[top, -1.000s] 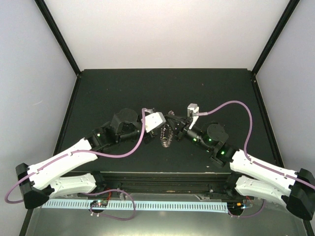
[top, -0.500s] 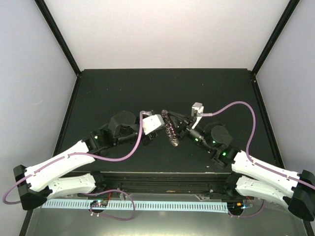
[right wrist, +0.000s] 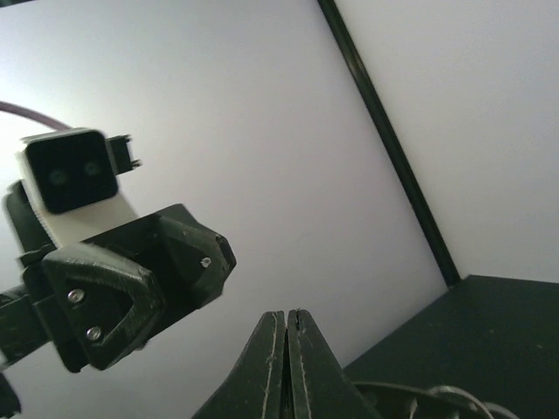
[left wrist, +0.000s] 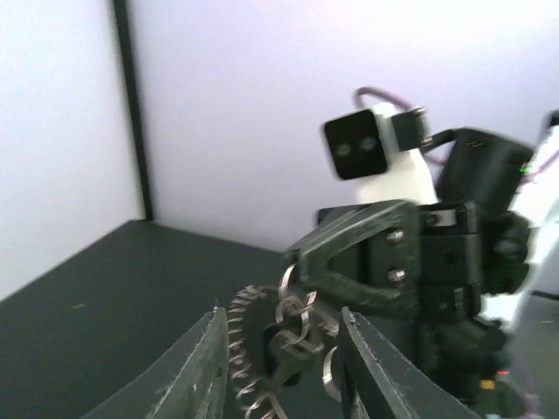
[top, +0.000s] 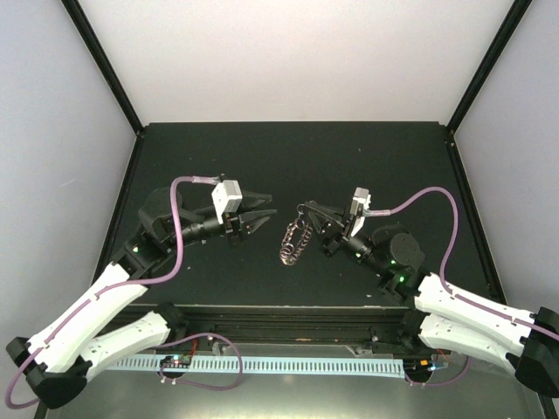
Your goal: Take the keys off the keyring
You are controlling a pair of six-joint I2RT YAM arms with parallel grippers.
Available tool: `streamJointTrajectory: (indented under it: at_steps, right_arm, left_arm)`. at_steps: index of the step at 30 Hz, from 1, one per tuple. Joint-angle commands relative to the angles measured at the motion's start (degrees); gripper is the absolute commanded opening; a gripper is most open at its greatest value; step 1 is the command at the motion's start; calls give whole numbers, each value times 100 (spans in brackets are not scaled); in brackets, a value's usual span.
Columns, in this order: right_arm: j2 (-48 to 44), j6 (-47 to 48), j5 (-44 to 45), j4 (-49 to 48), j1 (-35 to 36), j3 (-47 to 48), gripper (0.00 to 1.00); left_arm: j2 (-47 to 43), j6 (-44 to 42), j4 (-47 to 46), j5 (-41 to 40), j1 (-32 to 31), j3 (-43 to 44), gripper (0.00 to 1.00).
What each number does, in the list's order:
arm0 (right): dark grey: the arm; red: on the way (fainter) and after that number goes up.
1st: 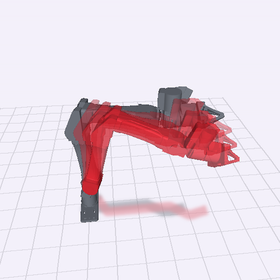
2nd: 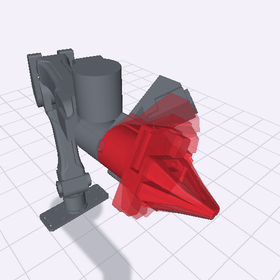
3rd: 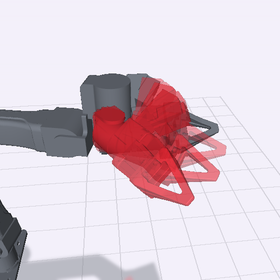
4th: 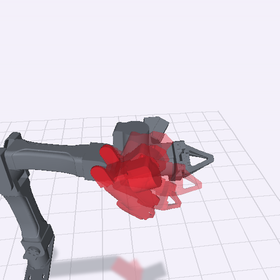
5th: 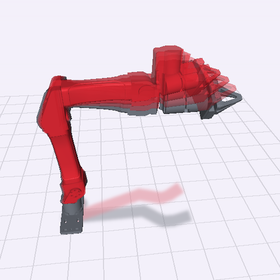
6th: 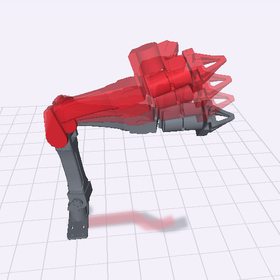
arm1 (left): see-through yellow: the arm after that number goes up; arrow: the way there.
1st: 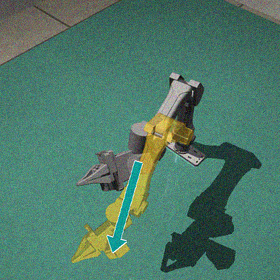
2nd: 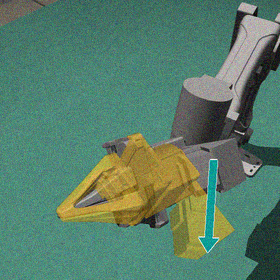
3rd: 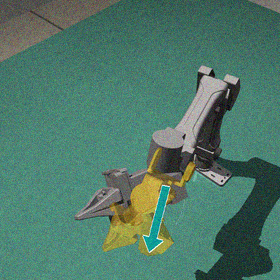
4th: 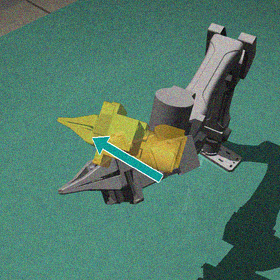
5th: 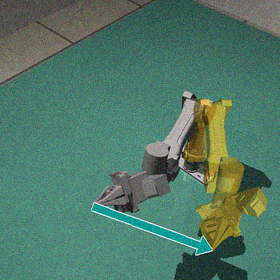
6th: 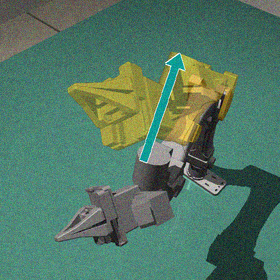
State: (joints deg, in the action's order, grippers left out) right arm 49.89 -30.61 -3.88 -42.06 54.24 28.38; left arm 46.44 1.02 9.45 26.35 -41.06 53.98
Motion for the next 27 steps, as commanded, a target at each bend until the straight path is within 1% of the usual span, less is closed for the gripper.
streamJointTrajectory:
  at_steps: [1, 6, 9, 18, 25, 26, 27]
  right_arm:
    - [24, -4, -524, -761, -1, 70, 1]
    - [126, 16, -810, -939, -1, 108, 1]
    - [190, 4, -892, -1023, -1, 122, 1]
    - [212, -8, -998, -1067, -2, 141, 1]
    - [290, -93, -1148, -1171, -1, 163, 1]
    - [307, -101, -1170, -1186, -1, 172, 1]
    - [323, -109, -1183, -1196, -1, 168, 1]
  left_arm:
    - [443, 1216, -1096, 2088, 211, -63, 36]
    - [743, 1330, -1189, 2424, 202, -88, 36]
    - [832, 1374, -1212, 2471, 203, -85, 35]
    - [924, 1503, -1304, 2472, 203, -128, 20]
    - [977, 1569, -1359, 2505, 203, -137, 20]
    - [989, 1574, -1370, 2526, 196, -140, 18]
    - [990, 1583, -1382, 2549, 200, -142, 14]
